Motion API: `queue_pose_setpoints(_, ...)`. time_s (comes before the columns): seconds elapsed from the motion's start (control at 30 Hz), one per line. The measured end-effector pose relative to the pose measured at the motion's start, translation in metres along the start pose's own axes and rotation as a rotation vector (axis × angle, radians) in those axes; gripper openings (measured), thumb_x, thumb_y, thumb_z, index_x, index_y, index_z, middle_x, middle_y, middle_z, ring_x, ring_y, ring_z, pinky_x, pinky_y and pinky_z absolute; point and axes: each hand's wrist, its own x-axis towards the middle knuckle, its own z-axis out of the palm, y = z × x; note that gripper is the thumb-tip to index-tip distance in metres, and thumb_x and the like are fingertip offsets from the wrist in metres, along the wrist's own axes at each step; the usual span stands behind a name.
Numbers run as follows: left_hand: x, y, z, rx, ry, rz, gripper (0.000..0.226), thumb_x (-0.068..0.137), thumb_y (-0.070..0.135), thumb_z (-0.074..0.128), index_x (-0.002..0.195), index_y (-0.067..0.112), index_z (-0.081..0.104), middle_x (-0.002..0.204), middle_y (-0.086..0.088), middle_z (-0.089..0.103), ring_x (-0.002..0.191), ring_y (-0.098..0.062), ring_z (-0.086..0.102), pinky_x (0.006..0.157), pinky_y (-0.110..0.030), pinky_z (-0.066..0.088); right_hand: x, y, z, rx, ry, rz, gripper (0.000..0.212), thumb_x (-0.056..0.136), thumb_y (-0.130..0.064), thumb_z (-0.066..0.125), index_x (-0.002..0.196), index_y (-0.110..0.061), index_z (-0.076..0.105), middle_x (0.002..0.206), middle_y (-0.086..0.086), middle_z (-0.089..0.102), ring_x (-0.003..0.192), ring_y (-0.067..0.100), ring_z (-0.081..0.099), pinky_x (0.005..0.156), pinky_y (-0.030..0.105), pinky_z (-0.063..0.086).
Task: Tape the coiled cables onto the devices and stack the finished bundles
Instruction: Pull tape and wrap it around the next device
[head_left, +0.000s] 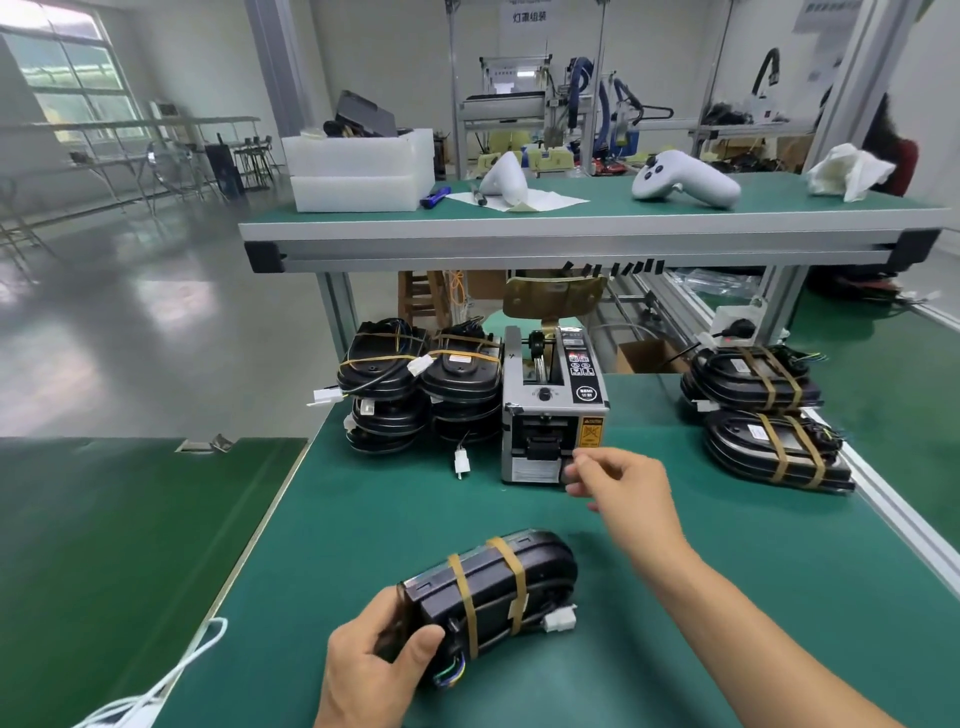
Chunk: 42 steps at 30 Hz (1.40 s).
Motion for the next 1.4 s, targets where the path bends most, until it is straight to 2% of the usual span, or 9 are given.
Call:
queue_pose_setpoints(0.17,-0.017,0.004,-0.006,0.045,0.013,-0.003,0.067,0.065,0.097,0.071,0.116,0.053,0.075,0.083,0.001,0.082,0.073,-0.009,0.072,0.071,-0.023,0.056,0.023,-0.008,0.037,0.056,0.184,0.141,0.022,0.091,-0.019,0.062,0.076,-0.014,0.078,0.072,0.008,0.074,0.068,0.021,0.065,0.064,0.029,0.049)
queue_pose_setpoints(0.23,-0.019,0.009,-0.005,0.03,0.009,0.002,0.067,0.063,0.095,0.074,0.113,0.052,0.076,0.082,0.001,0.082,0.074,-0.008,0.074,0.072,-0.023,0.059,0.027,-0.01,0.05,0.063,0.233,0.187,0.02,0.088,-0.017,0.06,0.083,-0.003,0.074,0.088,0.022,0.071,0.065,0.029,0.053,0.062,0.029,0.041)
queue_pose_setpoints(0.37,-0.016,0.013,-0.007,-0.041,-0.055,-0.031,0.071,0.055,0.09,0.084,0.11,0.046,0.078,0.082,-0.005,0.082,0.075,-0.015,0.078,0.074,-0.024,0.06,0.034,-0.011,0.061,0.065,0.304,0.275,0.022,0.082,-0.013,0.057,0.086,0.001,0.072,0.092,0.025,0.069,0.069,0.016,0.045,0.064,0.032,0.039)
queue_pose_setpoints(0.53,-0.013,0.011,-0.011,-0.081,-0.132,-0.073,0.071,0.051,0.083,0.092,0.107,0.041,0.081,0.081,-0.008,0.081,0.074,-0.013,0.075,0.073,-0.022,0.056,0.046,-0.018,0.066,0.096,0.364,0.337,0.017,0.078,-0.011,0.062,0.079,-0.001,0.076,0.083,0.021,0.073,0.065,0.017,0.055,0.075,0.047,0.061)
queue_pose_setpoints(0.63,-0.012,0.008,-0.011,-0.088,-0.158,-0.083,0.067,0.054,0.079,0.095,0.106,0.039,0.081,0.083,-0.007,0.081,0.078,-0.011,0.076,0.076,-0.023,0.057,0.05,-0.02,0.068,0.179,0.369,0.381,0.016,0.076,-0.012,0.068,0.061,-0.014,0.075,0.066,0.006,0.074,0.073,0.025,0.073,0.076,0.042,0.064)
queue_pose_setpoints(0.8,-0.014,0.011,-0.009,-0.082,-0.144,-0.096,0.063,0.056,0.081,0.092,0.102,0.039,0.081,0.084,-0.007,0.08,0.077,-0.011,0.074,0.074,-0.026,0.058,0.059,-0.019,0.075,0.266,0.399,0.467,0.013,0.079,-0.009,0.075,0.066,-0.012,0.072,0.061,0.003,0.073,0.069,0.023,0.075,0.077,0.039,0.064)
queue_pose_setpoints(1.07,-0.016,0.011,-0.009,-0.089,-0.136,-0.118,0.062,0.062,0.08,0.09,0.104,0.035,0.08,0.089,-0.007,0.08,0.082,-0.011,0.073,0.076,-0.032,0.06,0.064,-0.022,0.081,0.459,0.447,0.529,0.013,0.083,-0.005,0.077,0.077,-0.005,0.065,0.069,0.007,0.072,0.045,0.011,0.061,0.034,0.017,0.04)
queue_pose_setpoints(1.23,-0.017,0.009,-0.008,-0.097,-0.127,-0.125,0.064,0.061,0.085,0.086,0.101,0.036,0.079,0.085,-0.006,0.076,0.078,-0.01,0.068,0.072,-0.03,0.055,0.028,-0.033,0.064,0.505,0.36,0.477,0.018,0.086,-0.007,0.071,0.071,-0.01,0.062,0.068,0.004,0.066,0.051,0.012,0.056,0.04,0.018,0.041)
queue_pose_setpoints(1.4,-0.016,0.01,-0.007,-0.12,-0.131,-0.113,0.061,0.063,0.084,0.085,0.099,0.037,0.078,0.08,0.003,0.074,0.076,-0.008,0.065,0.07,-0.025,0.052,-0.081,-0.044,0.039,0.25,0.02,0.046,0.01,0.082,-0.031,0.074,0.076,-0.023,0.075,0.091,-0.014,0.076,0.089,0.003,0.068,0.082,0.026,0.049)
